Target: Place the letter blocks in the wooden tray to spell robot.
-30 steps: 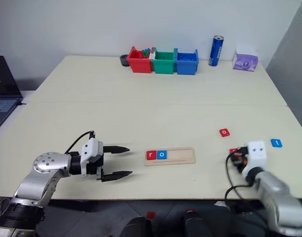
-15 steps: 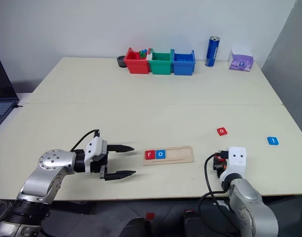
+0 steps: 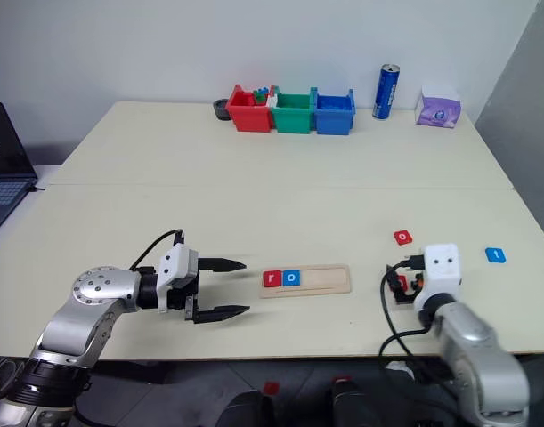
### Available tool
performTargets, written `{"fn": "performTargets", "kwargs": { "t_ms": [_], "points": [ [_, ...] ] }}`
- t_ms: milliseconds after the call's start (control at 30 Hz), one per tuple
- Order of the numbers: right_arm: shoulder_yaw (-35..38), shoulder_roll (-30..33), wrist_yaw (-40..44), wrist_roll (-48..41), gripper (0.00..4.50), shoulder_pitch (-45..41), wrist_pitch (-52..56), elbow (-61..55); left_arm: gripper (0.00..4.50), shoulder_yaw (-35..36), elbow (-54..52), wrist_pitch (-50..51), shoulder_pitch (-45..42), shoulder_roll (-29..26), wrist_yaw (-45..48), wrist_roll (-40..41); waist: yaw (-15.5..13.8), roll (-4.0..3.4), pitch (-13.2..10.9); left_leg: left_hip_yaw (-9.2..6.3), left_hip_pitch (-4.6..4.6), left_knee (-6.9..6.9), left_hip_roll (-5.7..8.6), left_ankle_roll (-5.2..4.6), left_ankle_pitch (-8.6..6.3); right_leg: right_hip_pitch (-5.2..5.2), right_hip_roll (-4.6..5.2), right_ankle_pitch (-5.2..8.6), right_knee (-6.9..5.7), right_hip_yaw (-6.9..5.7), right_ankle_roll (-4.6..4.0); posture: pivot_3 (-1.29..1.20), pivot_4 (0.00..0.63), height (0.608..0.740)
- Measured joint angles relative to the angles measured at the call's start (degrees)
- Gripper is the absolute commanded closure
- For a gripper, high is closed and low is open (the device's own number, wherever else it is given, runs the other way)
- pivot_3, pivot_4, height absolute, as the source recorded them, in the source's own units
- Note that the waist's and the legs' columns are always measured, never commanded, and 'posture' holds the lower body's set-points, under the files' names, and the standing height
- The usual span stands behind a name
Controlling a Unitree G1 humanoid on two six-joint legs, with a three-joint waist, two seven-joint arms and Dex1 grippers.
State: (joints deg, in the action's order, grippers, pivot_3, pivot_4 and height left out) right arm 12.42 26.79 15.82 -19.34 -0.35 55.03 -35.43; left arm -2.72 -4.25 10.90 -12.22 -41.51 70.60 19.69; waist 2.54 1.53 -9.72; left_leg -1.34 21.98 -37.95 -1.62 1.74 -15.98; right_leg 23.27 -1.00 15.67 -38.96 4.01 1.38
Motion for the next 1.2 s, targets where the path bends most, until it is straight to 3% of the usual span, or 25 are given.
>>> {"fn": "performTargets", "kwargs": {
  "t_ms": [233, 433, 700, 800, 967, 1200],
  "points": [
    [-4.2, 20.5, 27.4, -2.8, 0.04, 0.1, -11.5, 10.2, 0.0, -0.5, 0.0, 1.1, -2.1, 0.0, 0.0, 0.0, -0.2, 0.04, -0.1, 0.07, 0.01, 0.01, 0.03, -0.01, -0.01, -0.01, -0.08, 0.01, 0.01, -0.06, -0.02, 0.0, 0.15, 0.74],
    [-9.3, 23.3, 36.3, 0.3, 0.04, -3.9, -22.2, 21.3, 0.0, -1.0, -0.7, 1.4, -2.0, 0.1, -0.4, 0.0, -0.1, 0.1, -0.2, 0.06, 0.01, -0.04, -0.01, -0.01, 0.0, -0.01, -0.07, 0.0, -0.02, -0.01, -0.02, 0.0, 0.15, 0.74],
    [-15.7, 24.2, 43.4, 4.2, 0.04, -10.2, -28.2, 30.1, 0.0, -1.5, -1.9, 1.9, -1.9, 0.0, -1.2, 0.0, -0.3, 0.11, -0.2, 0.04, 0.02, -0.03, -0.03, -0.01, 0.0, -0.01, -0.03, 0.0, -0.01, -0.03, -0.02, 0.0, 0.15, 0.74],
    [-16.6, 24.2, 44.8, 4.8, 0.62, -11.6, -28.8, 32.6, 0.0, -1.5, -1.8, 1.4, -1.4, -0.5, -1.0, 0.0, -0.4, 0.1, -0.2, 0.02, 0.01, -0.03, -0.03, -0.01, 0.0, -0.01, -0.01, -0.01, -0.02, -0.01, -0.04, 0.0, 0.15, 0.74],
    [-17.3, 23.7, 45.5, 6.0, 2.49, -13.9, -30.3, 36.1, 0.0, -1.4, 2.1, -2.7, 0.5, -1.6, 0.3, -0.9, -0.4, 0.08, -0.2, 0.03, 0.0, -0.03, -0.03, -0.01, 0.0, -0.01, 0.0, 0.0, -0.03, -0.03, -0.04, 0.0, 0.15, 0.74],
    [-17.8, 22.9, 47.8, 4.6, 2.64, -14.4, -28.9, 32.5, 0.0, 0.3, 8.8, -7.9, 0.9, -1.5, 0.1, -1.4, -0.6, 0.03, -0.2, -0.01, -0.01, -0.03, -0.05, -0.01, 0.0, -0.01, 0.01, -0.01, -0.04, -0.02, -0.04, 0.0, 0.15, 0.74]
  ]
}}
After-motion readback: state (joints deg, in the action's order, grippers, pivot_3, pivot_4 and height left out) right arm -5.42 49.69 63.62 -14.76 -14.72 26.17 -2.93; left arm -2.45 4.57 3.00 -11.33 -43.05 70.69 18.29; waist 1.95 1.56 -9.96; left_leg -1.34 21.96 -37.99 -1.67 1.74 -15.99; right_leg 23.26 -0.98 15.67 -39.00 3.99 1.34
